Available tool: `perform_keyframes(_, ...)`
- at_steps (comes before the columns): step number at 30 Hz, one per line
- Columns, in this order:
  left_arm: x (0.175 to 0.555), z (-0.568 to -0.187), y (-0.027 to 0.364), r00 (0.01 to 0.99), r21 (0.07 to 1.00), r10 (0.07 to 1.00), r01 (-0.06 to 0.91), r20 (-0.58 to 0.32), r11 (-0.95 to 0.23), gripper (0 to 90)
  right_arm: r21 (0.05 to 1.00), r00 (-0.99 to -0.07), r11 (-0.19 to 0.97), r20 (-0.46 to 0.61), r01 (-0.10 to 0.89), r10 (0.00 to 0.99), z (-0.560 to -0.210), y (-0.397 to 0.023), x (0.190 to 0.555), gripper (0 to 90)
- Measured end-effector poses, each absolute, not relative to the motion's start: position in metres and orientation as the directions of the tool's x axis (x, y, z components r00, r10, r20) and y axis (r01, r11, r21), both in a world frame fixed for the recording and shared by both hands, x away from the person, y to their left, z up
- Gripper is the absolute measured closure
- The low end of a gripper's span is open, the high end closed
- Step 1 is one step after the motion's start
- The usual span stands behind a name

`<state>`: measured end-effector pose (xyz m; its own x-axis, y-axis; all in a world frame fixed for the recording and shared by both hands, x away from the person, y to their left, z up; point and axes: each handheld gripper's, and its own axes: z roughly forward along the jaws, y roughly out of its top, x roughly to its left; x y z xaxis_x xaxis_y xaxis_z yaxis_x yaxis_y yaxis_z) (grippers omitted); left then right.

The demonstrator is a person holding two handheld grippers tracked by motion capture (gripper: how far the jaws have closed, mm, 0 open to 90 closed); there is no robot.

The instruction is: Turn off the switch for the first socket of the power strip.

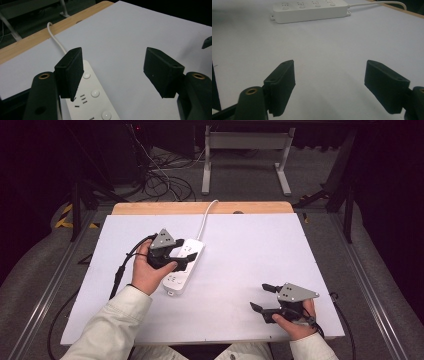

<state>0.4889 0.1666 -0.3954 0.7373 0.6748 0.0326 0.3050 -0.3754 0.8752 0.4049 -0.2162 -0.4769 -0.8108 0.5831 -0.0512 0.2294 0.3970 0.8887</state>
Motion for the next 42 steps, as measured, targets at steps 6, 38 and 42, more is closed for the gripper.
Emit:
perform_keyframes(6,0.497,-0.399,0.158,0.738,0.87,0.674,0.312,0.032,-0.383,34.5,0.889,-0.812,0.396,-0.049,0.23,0.581,-0.477,-0.216,0.405,25.3)
perform_keyframes(38,0.54,-0.432,0.159,0.693,0.846,0.719,0.415,-0.054,-0.336,90.0,0.89,-0.816,0.397,-0.051,0.224,0.575,-0.477,-0.216,0.404,25.3)
perform_keyframes(42,0.547,-0.436,0.159,0.685,0.833,0.726,0.433,-0.056,-0.344,90.0,0.89,-0.817,0.397,-0.051,0.224,0.574,-0.477,-0.216,0.404,25.3)
